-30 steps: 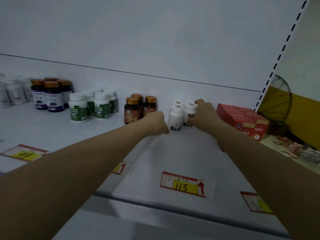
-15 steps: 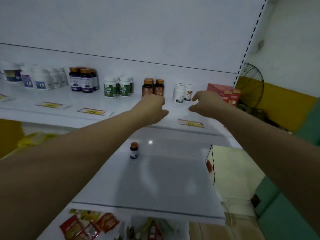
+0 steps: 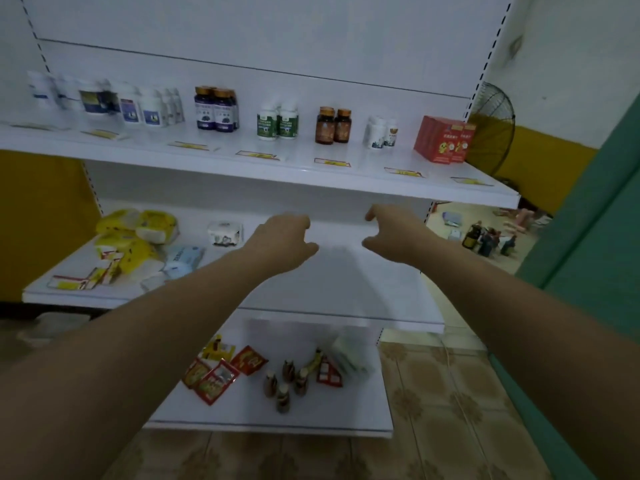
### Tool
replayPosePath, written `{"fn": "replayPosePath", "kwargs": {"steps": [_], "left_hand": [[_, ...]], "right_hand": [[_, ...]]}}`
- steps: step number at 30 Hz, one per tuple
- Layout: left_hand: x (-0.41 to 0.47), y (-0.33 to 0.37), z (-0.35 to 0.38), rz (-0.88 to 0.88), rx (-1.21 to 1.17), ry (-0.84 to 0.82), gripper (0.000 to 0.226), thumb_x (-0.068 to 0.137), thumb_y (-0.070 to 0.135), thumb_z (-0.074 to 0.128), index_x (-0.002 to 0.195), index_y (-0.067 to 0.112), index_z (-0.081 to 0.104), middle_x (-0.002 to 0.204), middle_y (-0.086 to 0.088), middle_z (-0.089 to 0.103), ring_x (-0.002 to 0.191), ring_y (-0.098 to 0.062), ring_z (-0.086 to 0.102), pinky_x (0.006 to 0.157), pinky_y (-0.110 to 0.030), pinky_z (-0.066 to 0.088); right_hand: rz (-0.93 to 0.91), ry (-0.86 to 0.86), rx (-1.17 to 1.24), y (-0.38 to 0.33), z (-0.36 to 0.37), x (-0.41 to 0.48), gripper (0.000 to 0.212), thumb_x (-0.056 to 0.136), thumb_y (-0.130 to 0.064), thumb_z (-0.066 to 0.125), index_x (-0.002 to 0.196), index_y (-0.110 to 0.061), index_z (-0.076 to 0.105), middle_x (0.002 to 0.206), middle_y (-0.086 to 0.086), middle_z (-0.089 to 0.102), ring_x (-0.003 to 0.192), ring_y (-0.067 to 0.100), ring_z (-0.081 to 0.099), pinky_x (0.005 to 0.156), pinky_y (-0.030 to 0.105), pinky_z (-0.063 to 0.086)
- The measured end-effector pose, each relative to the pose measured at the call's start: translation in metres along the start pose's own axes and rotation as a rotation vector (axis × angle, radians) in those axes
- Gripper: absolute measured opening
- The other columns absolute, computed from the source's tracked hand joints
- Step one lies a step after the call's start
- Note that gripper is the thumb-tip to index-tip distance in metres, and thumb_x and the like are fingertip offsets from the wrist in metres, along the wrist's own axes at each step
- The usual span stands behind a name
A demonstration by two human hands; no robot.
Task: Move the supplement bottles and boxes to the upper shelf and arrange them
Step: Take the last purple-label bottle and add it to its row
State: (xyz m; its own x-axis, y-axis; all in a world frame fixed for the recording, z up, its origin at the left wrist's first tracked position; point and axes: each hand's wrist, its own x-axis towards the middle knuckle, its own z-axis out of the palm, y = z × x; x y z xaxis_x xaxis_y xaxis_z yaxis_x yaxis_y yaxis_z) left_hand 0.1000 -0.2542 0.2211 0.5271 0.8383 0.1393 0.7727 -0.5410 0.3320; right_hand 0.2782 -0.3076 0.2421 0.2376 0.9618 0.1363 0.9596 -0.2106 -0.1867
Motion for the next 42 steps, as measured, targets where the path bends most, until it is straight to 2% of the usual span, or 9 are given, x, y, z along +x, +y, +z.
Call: {"fn": "replayPosePath", "kwargs": {"steps": [5, 20, 29, 42], "left_hand": [[-0.033, -0.036, 0.031, -0.132, 0.077, -0.061, 0.048, 0.092, 0.037, 0.052, 0.129, 0.007, 0.048, 0.131, -0.015, 0.050, 0.117, -0.031, 0.050, 0.094, -0.040, 0.043], [-0.037, -0.102, 0.113, -0.278, 0.059, -0.207, 0.054, 0.092, 0.041, 0.051, 0.131, 0.004, 0.044, 0.130, -0.020, 0.048, 0.119, -0.035, 0.047, 0.097, -0.040, 0.042], [0.025, -0.140, 0.153, -0.299, 0.028, -0.226, 0.056, 0.092, 0.040, 0.050, 0.135, 0.005, 0.041, 0.134, -0.019, 0.045, 0.122, -0.035, 0.045, 0.100, -0.041, 0.039], [0.184, -0.187, 0.229, -0.332, 0.009, -0.225, 0.057, 0.092, 0.039, 0.051, 0.135, 0.004, 0.040, 0.135, -0.019, 0.047, 0.123, -0.035, 0.047, 0.102, -0.043, 0.040]], "right_hand": [[0.015, -0.140, -0.020, -0.005, 0.043, -0.029, 0.060, 0.088, -0.025, 0.060, 0.141, -0.014, 0.035, 0.138, 0.015, 0.041, 0.123, 0.034, 0.043, 0.101, 0.042, 0.041], [0.029, -0.348, 0.001, -0.005, 0.146, -0.004, 0.067, 0.088, -0.024, 0.059, 0.147, -0.015, 0.027, 0.144, 0.016, 0.035, 0.130, 0.035, 0.037, 0.105, 0.043, 0.038], [0.032, -0.378, 0.030, 0.003, 0.206, 0.064, 0.067, 0.088, -0.022, 0.059, 0.146, -0.014, 0.027, 0.144, 0.015, 0.034, 0.131, 0.033, 0.037, 0.107, 0.041, 0.036], [-0.048, -0.368, 0.047, 0.029, 0.297, 0.248, 0.072, 0.086, -0.020, 0.063, 0.147, -0.015, 0.025, 0.143, 0.016, 0.036, 0.128, 0.034, 0.042, 0.101, 0.041, 0.043]]}}
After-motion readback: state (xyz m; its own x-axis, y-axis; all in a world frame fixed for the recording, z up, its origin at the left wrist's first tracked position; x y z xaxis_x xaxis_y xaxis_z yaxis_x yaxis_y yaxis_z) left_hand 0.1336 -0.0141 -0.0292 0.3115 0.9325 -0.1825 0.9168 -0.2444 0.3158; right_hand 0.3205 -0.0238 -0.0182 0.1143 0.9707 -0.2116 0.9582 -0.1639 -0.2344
